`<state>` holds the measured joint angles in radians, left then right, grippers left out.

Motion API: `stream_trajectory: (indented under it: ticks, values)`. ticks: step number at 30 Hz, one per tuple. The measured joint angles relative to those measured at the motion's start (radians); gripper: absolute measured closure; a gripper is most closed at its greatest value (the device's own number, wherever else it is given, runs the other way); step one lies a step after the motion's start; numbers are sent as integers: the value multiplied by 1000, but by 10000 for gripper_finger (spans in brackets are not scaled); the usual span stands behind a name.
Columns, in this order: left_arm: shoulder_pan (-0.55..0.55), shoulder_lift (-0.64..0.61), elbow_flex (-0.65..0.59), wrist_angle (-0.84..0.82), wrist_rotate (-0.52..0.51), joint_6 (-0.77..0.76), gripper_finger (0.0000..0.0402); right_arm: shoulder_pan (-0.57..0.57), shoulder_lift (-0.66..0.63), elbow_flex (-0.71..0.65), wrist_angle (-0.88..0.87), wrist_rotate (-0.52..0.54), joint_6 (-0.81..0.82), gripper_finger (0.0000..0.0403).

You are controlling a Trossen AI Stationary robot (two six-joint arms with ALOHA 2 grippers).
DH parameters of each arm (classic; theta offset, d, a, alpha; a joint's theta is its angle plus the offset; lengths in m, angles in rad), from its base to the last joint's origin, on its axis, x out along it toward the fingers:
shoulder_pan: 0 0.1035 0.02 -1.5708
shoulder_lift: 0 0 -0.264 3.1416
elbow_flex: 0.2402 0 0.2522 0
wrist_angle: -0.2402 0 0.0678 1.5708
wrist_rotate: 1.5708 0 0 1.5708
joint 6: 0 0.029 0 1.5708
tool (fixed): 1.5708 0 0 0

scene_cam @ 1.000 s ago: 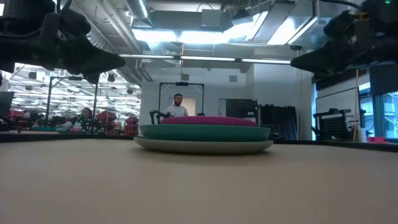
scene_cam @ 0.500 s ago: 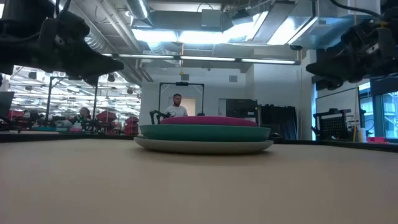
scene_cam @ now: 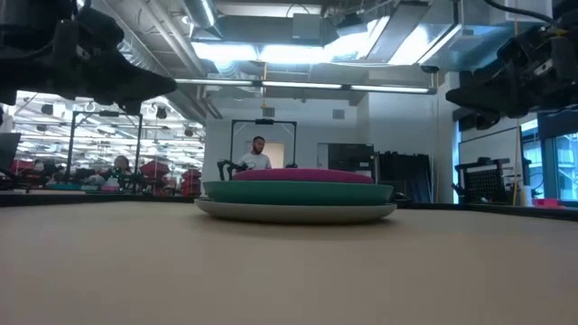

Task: Stack plastic plates
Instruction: Return to Home Position

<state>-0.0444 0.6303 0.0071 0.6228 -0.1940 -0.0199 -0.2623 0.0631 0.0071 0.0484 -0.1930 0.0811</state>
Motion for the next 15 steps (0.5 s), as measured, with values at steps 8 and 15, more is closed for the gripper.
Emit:
stream_trajectory:
  ticks: [8, 15]
  values:
    - [0, 4, 0, -66, 5, -4, 390, 0, 0, 0, 1, 0, 0, 397]
    - [0, -4, 0, -53, -50, -107, 390, 0, 0, 0, 1, 0, 0, 397]
